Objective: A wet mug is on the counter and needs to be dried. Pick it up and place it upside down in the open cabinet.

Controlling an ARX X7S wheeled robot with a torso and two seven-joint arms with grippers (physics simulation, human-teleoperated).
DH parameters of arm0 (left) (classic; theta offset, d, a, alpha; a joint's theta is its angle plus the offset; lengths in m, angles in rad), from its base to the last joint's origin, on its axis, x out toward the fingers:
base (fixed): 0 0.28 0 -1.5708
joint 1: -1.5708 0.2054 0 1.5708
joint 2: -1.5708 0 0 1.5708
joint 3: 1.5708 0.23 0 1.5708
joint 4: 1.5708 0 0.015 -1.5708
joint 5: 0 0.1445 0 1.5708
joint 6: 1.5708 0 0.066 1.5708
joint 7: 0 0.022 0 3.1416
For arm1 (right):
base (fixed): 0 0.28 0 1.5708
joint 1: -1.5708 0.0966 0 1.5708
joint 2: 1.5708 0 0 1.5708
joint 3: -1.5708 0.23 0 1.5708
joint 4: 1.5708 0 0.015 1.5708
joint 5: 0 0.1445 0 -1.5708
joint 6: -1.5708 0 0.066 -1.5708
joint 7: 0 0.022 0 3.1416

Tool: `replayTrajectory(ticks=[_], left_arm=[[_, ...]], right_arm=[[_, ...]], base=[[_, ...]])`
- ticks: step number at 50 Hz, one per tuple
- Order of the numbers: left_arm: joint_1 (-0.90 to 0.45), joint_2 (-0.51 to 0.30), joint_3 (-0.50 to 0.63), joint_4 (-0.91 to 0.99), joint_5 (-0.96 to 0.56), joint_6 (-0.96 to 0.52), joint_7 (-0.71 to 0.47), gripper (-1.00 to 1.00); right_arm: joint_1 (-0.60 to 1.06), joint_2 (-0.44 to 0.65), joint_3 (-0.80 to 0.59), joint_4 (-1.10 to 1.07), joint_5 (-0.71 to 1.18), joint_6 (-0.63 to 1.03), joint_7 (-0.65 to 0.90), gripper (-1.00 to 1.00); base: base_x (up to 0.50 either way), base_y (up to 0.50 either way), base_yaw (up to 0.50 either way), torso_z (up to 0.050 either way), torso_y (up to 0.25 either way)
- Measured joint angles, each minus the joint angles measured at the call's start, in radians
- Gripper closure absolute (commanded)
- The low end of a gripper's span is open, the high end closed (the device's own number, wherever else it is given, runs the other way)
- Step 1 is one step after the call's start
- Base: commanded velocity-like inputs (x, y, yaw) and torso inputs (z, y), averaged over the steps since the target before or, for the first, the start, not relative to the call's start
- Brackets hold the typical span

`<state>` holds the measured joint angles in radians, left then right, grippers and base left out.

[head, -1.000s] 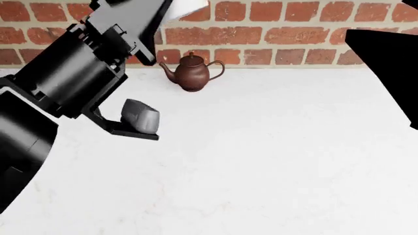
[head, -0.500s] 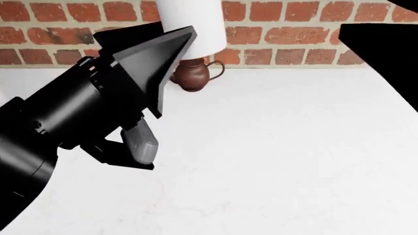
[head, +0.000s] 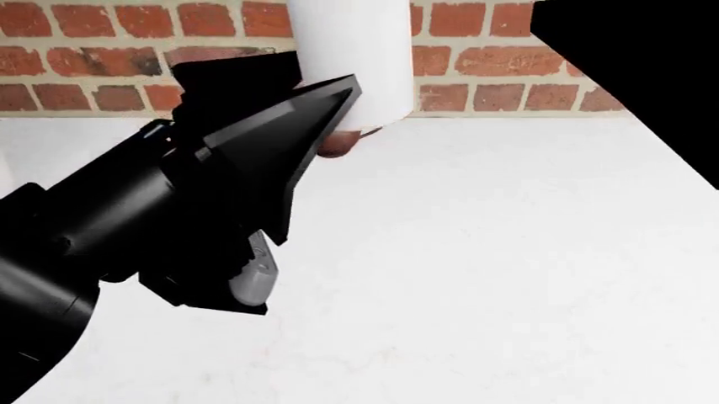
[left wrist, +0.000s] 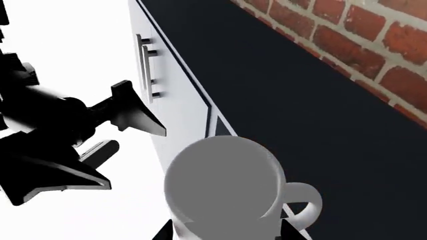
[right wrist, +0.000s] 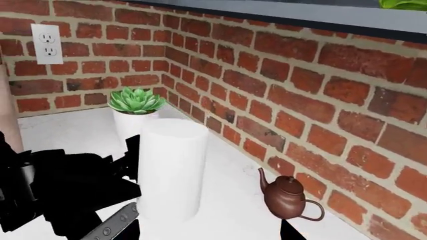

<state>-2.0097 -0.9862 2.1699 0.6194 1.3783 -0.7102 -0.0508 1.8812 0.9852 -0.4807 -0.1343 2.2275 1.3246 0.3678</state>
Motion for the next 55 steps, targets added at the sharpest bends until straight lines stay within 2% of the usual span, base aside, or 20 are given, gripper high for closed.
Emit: replayTrajectory(ticks=[26,55], left_arm=[[0.053,0.035,-0.012,-0.007,0.03,-0.016,0.008,1.0],[0.076,0.036,-0.028,0.012,0.038,-0.012,0.002,1.0]], right_arm=[[-0.002,-0.128,-0.006,0.028,-0.107,-0.016,-0.071,-1.0],[-0.04,-0.185,-0.004,0.023,-0.189,-0.032,-0.143,-1.0]], base=[[0.0,0.0,0.0,0.0,0.0],[0.0,0.0,0.0,0.001,0.0]])
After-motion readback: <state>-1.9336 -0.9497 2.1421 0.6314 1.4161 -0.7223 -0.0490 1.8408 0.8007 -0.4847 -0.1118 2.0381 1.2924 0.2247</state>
